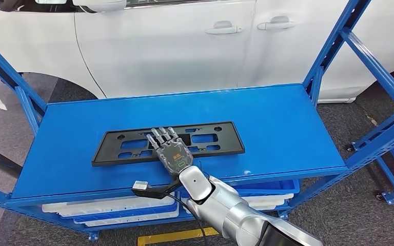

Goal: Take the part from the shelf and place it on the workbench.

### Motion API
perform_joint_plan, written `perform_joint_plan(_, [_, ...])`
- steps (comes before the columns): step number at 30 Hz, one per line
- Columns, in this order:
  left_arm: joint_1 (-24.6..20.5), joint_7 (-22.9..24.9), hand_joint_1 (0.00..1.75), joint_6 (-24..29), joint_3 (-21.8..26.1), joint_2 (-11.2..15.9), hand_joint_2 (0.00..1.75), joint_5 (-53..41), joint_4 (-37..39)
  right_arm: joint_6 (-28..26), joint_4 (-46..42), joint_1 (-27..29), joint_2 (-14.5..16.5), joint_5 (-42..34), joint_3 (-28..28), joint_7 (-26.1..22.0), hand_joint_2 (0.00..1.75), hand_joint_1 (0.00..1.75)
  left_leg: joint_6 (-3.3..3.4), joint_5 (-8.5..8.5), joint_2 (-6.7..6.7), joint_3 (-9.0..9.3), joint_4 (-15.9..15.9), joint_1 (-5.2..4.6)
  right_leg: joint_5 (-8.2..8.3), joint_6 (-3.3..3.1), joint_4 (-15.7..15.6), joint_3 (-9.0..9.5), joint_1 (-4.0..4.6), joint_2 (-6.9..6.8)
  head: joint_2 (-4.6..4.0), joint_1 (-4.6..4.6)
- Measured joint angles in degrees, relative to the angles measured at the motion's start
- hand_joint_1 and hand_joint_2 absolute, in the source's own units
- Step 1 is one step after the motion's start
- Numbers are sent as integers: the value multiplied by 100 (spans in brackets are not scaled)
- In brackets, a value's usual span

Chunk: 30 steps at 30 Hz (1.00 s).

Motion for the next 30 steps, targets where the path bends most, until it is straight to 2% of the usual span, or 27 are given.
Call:
perform_joint_plan(2, [-16, -14, 0, 0, -1, 13, 0, -16, 0, 105, 133, -97, -7, -11, -5, 63, 175, 0, 35, 205, -7, 316, -633, -4, -48, 60, 66, -11, 14, 11, 1, -1])
perform_joint_plan(3, [-23, -22, 0, 0, -1, 19, 0, -20, 0, 159, 192, -142, -13, -22, -8, 89, 175, 11, 68, 214, -14, 381, -764, -11, -58, 88, 83, -17, 24, 15, 0, 3])
perform_joint_plan(6, [-27, -51, 0, 2, -2, 29, 0, -32, 0, 335, 320, -235, -24, -18, -9, 143, 175, 141, 186, 218, -20, 404, -793, -16, -70, 165, 95, -10, 22, 23, 0, 14])
perform_joint_plan(7, [-28, -61, 0, 2, -2, 31, 0, -37, 0, 399, 353, -252, -27, -11, -9, 154, 175, 174, 222, 230, -16, 412, -810, -11, -138, 199, 181, -41, 14, 23, 1, 24])
perform_joint_plan(9, [-32, -78, 0, 2, -2, 34, 0, -50, 0, 502, 414, -264, -33, -1, -9, 166, 175, 175, 277, 250, -8, 412, -834, -2, -447, 263, 707, -277, -8, 20, 1, 45])
perform_joint_plan(11, [-31, -96, 0, 2, -2, 38, 0, -66, 0, 544, 468, -251, -37, 9, -9, 164, 175, 175, 296, 255, -5, 392, -835, -7, -791, 297, 1489, -660, -20, 19, 1, 55])
perform_joint_plan(12, [-28, -104, 0, 2, -2, 40, 0, -71, 0, 549, 489, -241, -38, 14, -9, 159, 175, 175, 297, 256, -4, 387, -834, -8, -846, 300, 1726, -779, -22, 19, 1, 55])
perform_joint_plan(13, [-27, -110, 0, 3, -2, 43, 0, -73, 0, 552, 505, -233, -39, 16, -9, 150, 175, 175, 296, 258, -3, 387, -833, -10, -788, 292, 1741, -788, -22, 19, 1, 55])
perform_joint_plan(14, [-27, -116, 0, 4, -2, 45, 0, -74, 0, 555, 517, -229, -38, 17, -9, 139, 175, 175, 294, 259, -5, 391, -832, -13, -635, 272, 1525, -681, -19, 19, 1, 56])
perform_joint_plan(16, [-34, -128, 0, 11, -2, 44, 0, -74, 0, 562, 531, -228, -34, 17, -9, 124, 175, 175, 280, 264, -11, 401, -830, -26, -263, 187, 680, -257, 7, 21, 1, 55])
perform_joint_plan(17, [-36, -138, 0, 17, -2, 42, 0, -74, 0, 563, 536, -229, -32, 15, -9, 120, 175, 175, 261, 268, -14, 401, -828, -34, -146, 149, 337, -90, 23, 17, 1, 54])
perform_joint_plan(18, [-37, -148, 0, 23, -2, 41, 0, -73, 0, 563, 540, -231, -30, 13, -11, 117, 175, 175, 235, 271, -15, 396, -827, -39, -92, 121, 127, 7, 41, 13, 1, 56])
perform_joint_plan(20, [-37, -169, 0, 33, -2, 40, 0, -73, 0, 562, 544, -236, -27, 9, -19, 110, 175, 175, 166, 288, -15, 395, -848, -39, -69, 90, 43, 28, 54, 6, 0, 61])
perform_joint_plan(22, [-38, -202, 0, 36, -2, 44, 0, -73, 0, 563, 547, -243, -11, 9, -38, 99, 175, 175, 107, 247, -12, 382, -808, -33, -16, 44, -37, 63, 22, 0, 0, 57])
perform_joint_plan(24, [-41, -273, 0, 43, -2, 53, 0, -78, 0, 564, 551, -244, 8, 9, -56, 84, 175, 175, 68, -16, -10, 195, -391, -29, 31, 4, -114, 97, -8, -13, 1, 40])
perform_joint_plan(26, [-32, -418, 0, 70, -2, 63, 87, -103, 0, 541, 559, -232, 11, 4, -75, 73, 175, 175, 32, -372, -10, -157, 360, -25, 34, -17, -120, 92, 1, -20, 0, 30])
perform_joint_plan(27, [-24, -518, 0, 91, -2, 67, 131, -121, 0, 510, 562, -225, 11, -5, -96, 65, 175, 175, 17, -451, -9, -290, 639, -21, 31, -19, -115, 90, 5, -22, 0, 31])
perform_joint_plan(28, [-16, -629, 0, 120, -2, 67, 175, -138, 0, 462, 565, -221, 11, -25, -127, 46, 175, 175, 5, -421, -8, -333, 725, -16, 26, -18, -107, 90, 6, -22, -1, 30])
perform_joint_plan(29, [-13, -728, 0, 148, -2, 68, 175, -145, 0, 394, 566, -219, 10, -62, -171, 9, 175, 175, -3, -282, -7, -263, 574, -9, 16, -11, -92, 91, 3, -21, 0, 30])
perform_joint_plan(30, [-13, -812, 0, 178, 0, 72, 175, -134, 0, 303, 566, -219, 10, -117, -226, -49, 175, 175, -8, -73, -3, -96, 228, 0, -1, 1, -67, 91, 0, -20, 0, 31])
